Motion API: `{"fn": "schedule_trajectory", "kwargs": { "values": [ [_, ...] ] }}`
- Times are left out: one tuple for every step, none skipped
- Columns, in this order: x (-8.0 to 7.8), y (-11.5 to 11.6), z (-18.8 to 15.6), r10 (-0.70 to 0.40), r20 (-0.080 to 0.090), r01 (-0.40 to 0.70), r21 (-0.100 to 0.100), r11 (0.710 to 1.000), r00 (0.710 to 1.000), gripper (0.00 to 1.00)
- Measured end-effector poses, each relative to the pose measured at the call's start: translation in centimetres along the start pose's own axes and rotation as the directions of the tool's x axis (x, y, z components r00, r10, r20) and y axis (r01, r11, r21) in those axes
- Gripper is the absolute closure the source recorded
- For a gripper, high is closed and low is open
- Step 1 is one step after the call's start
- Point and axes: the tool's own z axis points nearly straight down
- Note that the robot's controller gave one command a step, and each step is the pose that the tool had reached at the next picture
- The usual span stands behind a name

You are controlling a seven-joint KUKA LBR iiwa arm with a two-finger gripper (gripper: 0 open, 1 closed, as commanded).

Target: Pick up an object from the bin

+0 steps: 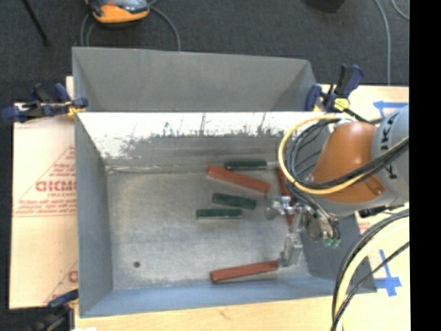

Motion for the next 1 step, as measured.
{"fn": "schedule_trajectory", "kwargs": {
  "values": [
    [-2.63,1.72,0.68,-0.117,0.011,0.116,0.005,0.993,0.993,0.0]
  ]
}}
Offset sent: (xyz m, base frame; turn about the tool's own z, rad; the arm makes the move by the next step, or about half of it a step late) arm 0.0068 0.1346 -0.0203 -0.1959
